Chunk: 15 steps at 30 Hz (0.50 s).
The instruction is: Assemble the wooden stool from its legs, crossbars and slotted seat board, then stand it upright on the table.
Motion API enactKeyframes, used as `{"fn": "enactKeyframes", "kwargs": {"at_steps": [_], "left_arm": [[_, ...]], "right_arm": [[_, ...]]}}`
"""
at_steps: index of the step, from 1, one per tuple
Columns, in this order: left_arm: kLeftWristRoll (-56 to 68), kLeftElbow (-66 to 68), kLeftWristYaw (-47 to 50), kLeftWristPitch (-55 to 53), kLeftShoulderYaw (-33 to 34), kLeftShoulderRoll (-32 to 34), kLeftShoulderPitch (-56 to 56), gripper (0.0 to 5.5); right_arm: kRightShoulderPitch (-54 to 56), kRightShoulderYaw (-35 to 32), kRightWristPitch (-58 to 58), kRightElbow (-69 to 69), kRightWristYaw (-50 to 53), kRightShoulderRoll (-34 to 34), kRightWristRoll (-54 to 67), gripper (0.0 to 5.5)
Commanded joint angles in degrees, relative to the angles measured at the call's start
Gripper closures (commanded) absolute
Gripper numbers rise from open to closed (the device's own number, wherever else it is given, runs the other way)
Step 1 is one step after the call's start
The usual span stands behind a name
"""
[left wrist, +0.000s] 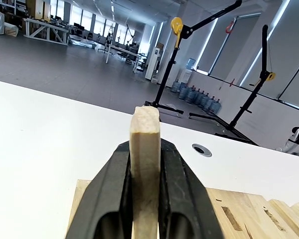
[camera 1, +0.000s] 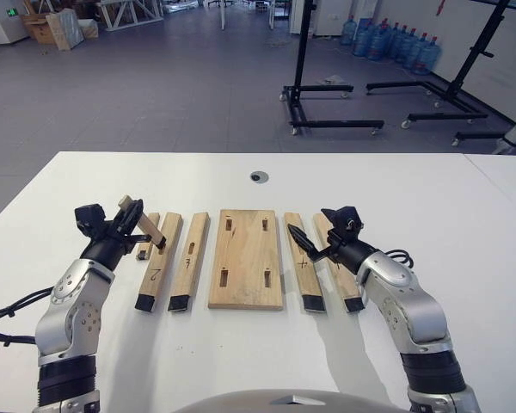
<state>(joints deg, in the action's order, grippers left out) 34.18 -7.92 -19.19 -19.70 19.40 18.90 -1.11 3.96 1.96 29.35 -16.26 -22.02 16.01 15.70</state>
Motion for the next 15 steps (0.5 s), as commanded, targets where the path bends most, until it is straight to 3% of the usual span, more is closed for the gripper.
{"fn": "enactKeyframes", "kwargs": {"at_steps": [1,15], "left_arm": [[-1.83,0.74,-0.33,0.97,-0.65,-0.41,0.40,5.12],[-5.86,1.31,-0.81,3.05,-1.92,-1.62,1.61,5.12]], "right_arm": [[0.72,0.18,0.55,0.26,-0.13,0.53,-0.40,0.29],[0.55,0.59,0.54,0.25,-0.03,0.69,-0.32,0.29]]}}
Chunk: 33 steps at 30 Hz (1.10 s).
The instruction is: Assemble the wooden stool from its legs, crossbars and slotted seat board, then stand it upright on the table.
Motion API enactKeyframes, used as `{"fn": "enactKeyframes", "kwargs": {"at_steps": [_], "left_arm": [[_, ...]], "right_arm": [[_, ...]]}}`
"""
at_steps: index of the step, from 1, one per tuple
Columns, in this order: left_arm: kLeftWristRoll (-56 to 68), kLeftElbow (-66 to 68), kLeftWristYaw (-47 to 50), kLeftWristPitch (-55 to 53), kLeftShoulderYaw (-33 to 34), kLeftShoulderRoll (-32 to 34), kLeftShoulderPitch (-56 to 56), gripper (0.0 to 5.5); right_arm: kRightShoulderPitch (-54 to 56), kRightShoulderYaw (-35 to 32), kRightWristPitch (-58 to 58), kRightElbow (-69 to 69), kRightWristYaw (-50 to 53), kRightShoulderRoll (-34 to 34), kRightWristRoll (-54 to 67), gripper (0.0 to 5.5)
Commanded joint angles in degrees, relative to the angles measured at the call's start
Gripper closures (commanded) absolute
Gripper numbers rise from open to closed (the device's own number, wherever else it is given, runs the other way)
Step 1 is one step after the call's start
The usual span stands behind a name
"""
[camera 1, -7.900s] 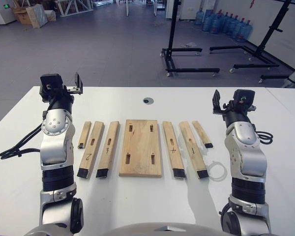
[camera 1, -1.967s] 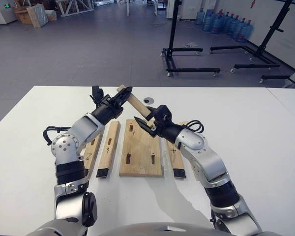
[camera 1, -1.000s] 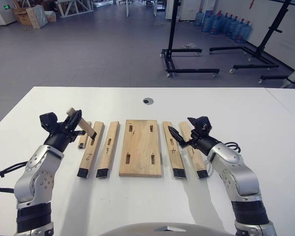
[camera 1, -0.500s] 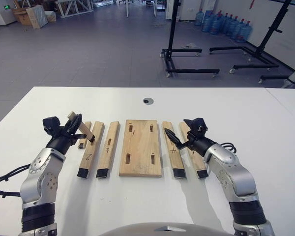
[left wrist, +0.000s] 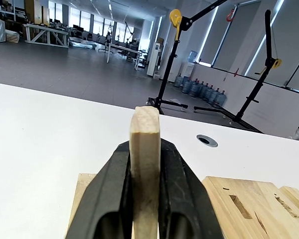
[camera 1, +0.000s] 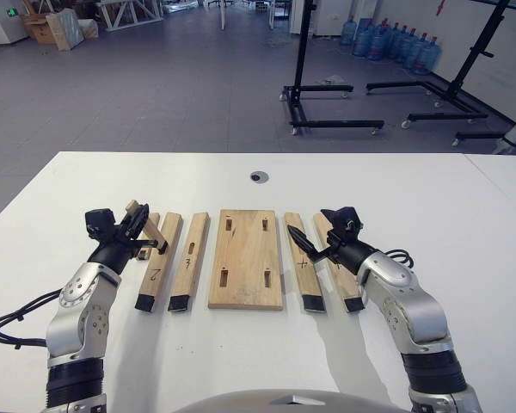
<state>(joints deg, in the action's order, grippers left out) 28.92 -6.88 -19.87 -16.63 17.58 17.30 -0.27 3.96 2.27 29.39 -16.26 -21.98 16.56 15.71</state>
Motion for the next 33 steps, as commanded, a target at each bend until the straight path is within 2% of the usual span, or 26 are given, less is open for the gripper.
{"fn": "enactKeyframes", "kwargs": {"at_steps": [1,13,26,33], "left_arm": [[-0.64,0.22,-0.04,0.04,0.06,-0.02,0.87,5.12],[-1.90,2.30,-0.81,1.85,-0.14,-0.05,2.06,5.12],[3.41,-7.88,5.61,-3.61,2.37,-1.23,-0.43,5.12],[1.03,-7.24,5.11,-2.45,1.65,-0.98,2.19,5.12]], "right_arm": [[0.52,0.34,0.44,0.27,-0.10,0.12,-0.34,0.29],[0.16,0.71,0.61,-0.10,0.17,0.04,-0.31,0.29],[-0.57,1.23,0.04,-0.17,0.47,-0.45,-0.44,0.29],[-1.86,1.15,-0.05,-1.09,1.19,-0.88,-0.55,0.29]]}}
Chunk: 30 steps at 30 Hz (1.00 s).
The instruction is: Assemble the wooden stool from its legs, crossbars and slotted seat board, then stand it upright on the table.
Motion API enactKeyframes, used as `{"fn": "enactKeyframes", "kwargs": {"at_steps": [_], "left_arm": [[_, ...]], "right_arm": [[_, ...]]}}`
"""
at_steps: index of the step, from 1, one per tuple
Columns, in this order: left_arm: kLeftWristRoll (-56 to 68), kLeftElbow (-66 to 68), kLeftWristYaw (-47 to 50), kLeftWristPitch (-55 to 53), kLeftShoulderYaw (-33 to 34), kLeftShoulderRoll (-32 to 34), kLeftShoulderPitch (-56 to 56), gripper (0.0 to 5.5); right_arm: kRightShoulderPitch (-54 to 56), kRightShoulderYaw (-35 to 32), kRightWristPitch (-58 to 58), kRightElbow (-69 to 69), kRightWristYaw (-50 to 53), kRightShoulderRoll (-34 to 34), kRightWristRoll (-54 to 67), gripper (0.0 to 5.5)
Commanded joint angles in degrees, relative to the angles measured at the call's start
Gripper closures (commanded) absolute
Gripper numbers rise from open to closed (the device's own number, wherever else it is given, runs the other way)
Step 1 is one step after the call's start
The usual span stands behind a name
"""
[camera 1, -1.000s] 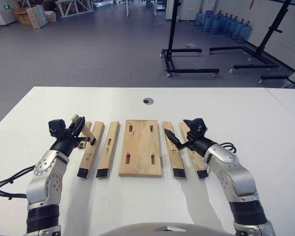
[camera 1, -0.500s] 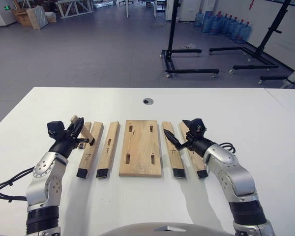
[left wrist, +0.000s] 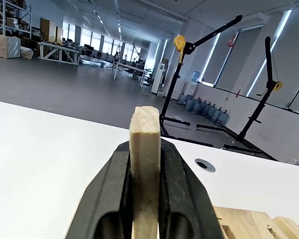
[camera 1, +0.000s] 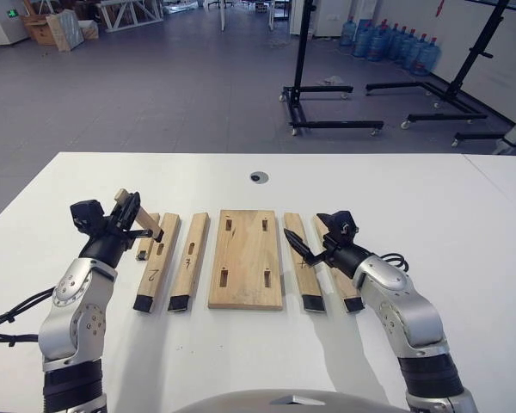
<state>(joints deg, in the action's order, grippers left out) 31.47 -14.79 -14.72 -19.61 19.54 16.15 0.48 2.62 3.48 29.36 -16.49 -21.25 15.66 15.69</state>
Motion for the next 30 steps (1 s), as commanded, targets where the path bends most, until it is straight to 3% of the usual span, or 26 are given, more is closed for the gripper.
{"fn": "enactKeyframes", "kwargs": {"at_steps": [1,30], "left_arm": [[-1.83,0.91,-0.17,0.76,-0.34,0.03,1.78,5.12],[-6.64,8.38,-1.10,7.35,-2.48,-2.88,1.59,5.12]], "right_arm": [[-0.56,-0.06,-0.03,-0.86,0.48,0.00,-0.54,0.29],[0.33,0.32,0.50,-0.22,-0.66,0.67,-0.38,0.29]]}}
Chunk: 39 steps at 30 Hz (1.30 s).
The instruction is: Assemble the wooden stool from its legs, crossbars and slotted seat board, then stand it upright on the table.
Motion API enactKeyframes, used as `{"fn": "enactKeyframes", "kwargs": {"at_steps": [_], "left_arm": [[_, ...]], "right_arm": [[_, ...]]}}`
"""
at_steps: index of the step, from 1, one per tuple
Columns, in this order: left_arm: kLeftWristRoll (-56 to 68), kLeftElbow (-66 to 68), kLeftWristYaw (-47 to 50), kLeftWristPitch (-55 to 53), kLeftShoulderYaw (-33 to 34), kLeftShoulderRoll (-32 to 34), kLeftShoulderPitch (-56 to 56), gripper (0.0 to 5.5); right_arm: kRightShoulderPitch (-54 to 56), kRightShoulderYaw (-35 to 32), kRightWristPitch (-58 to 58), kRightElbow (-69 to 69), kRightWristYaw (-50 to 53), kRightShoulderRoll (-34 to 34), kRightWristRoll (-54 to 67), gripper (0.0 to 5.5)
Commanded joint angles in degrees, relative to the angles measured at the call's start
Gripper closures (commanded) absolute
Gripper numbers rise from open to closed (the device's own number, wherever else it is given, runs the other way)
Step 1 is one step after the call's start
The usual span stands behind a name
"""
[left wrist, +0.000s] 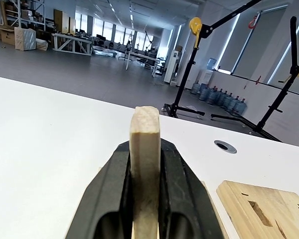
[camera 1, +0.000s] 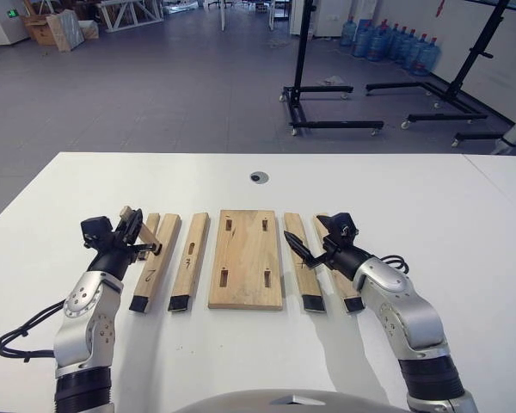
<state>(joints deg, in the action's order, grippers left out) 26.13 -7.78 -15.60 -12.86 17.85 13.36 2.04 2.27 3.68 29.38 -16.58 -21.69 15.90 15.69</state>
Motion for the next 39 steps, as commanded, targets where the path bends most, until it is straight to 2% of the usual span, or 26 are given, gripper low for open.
{"fn": "enactKeyframes", "kwargs": {"at_steps": [1,13,19,28,29,39], "left_arm": [[-2.16,1.79,-0.41,1.29,-1.39,-0.06,0.29,5.12],[-17.53,13.44,-0.94,18.85,-8.53,1.68,4.08,5.12],[-13.62,15.99,-1.93,16.68,-7.38,1.26,3.42,5.12],[-13.97,16.41,-1.92,16.50,-7.73,1.89,2.65,5.12],[-13.80,16.19,-1.95,16.37,-7.66,1.93,2.69,4.75],[-11.90,11.81,-1.09,12.21,-6.03,1.71,-0.32,3.29]], "right_arm": [[0.65,0.12,0.45,-0.08,-0.22,0.41,-0.38,0.29],[-0.31,0.96,-0.02,-0.56,0.49,-0.26,-0.68,0.29],[-0.52,1.21,-0.25,-0.56,0.61,-0.57,-0.81,0.29],[-0.40,1.29,-0.19,-0.54,0.47,-0.96,-1.17,0.29],[-0.45,1.32,-0.19,-0.58,0.45,-1.01,-1.23,0.27],[-0.18,1.38,-0.26,-0.32,0.34,-1.39,-1.44,0.27]]}}
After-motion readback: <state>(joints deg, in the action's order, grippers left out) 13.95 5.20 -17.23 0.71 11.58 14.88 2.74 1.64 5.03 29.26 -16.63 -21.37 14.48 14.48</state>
